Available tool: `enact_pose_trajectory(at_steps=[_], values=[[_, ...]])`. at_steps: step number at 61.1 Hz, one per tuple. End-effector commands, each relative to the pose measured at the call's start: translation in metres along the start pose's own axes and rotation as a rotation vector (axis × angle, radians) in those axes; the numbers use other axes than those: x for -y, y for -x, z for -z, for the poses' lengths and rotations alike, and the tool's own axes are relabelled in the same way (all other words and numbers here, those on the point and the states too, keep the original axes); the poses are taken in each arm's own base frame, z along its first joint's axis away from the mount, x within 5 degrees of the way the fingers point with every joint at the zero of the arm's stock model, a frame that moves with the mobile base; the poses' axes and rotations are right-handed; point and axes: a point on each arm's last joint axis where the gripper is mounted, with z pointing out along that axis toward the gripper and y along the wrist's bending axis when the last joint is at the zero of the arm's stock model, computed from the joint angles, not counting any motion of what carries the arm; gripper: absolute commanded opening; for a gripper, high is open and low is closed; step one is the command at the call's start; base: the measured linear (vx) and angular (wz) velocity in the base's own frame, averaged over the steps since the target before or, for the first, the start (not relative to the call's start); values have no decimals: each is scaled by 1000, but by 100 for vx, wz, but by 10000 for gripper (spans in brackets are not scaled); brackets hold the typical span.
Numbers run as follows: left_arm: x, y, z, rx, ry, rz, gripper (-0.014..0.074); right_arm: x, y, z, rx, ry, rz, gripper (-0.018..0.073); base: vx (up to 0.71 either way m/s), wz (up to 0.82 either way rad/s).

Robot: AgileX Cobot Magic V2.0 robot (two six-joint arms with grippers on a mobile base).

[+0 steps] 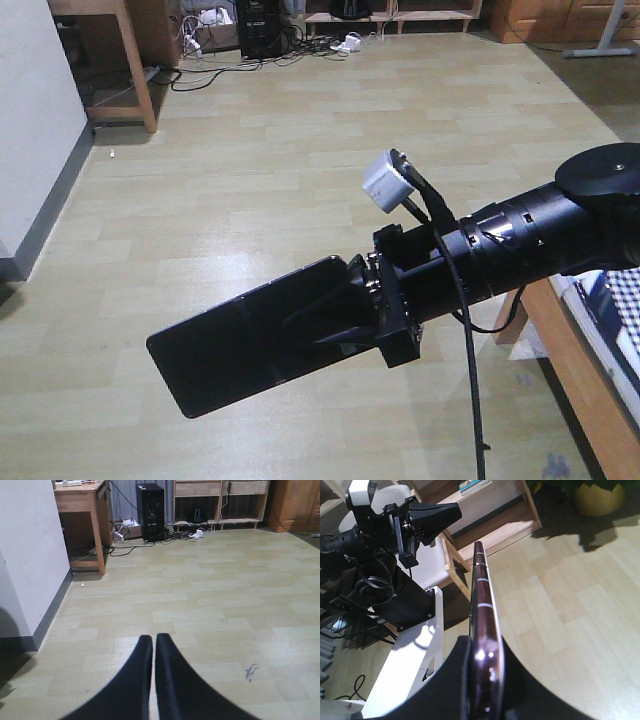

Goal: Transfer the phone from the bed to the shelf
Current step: 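Hold the phone in the right gripper while the base turns away, then carry the phone in the right gripper toward the wooden shelf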

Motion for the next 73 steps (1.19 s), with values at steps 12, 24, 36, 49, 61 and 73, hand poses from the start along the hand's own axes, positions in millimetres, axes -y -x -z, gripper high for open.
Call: enact_pose_trajectory(at_steps=[12,24,36,49,61,73], values=[[0,6,0,75,2,12,1,-24,15,10,80,110,38,-1,32,6],[0,6,0,75,2,12,1,-24,15,10,80,110,38,-1,35,3],[0,6,0,75,2,12,1,-24,15,10,80,110,38,-1,37,-3],[0,6,0,75,2,12,1,-24,15,10,80,110,38,-1,37,-2],[0,6,0,75,2,12,1,-23,15,10,80,109,38,-1,37,1],[0,6,0,75,2,12,1,-24,15,10,80,110,38,-1,36,5]])
